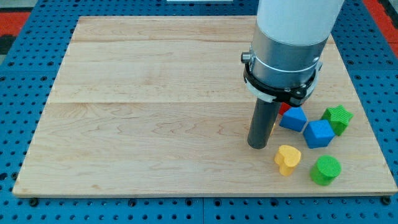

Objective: Slightly push the green circle to the right

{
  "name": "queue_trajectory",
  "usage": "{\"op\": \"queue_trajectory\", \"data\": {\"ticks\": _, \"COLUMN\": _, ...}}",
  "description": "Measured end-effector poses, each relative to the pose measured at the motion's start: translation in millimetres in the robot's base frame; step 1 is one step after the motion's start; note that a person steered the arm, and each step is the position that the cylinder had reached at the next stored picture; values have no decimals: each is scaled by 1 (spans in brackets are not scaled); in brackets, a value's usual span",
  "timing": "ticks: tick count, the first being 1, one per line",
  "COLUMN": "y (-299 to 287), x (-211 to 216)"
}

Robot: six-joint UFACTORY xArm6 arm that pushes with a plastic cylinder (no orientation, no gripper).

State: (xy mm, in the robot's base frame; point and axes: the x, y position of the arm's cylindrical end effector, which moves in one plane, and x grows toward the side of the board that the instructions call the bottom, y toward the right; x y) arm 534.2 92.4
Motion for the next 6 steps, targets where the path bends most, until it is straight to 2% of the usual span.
{"op": "queue_trajectory", "data": {"ticks": 2, "y": -8, "x": 2}}
{"op": "queue_trajectory", "data": {"ticks": 3, "y": -41, "x": 27}}
{"op": "queue_trajectory", "data": {"ticks": 4, "y": 0, "x": 85}}
{"op": "queue_trajectory", "data": {"ticks": 6, "y": 93, "x": 66}}
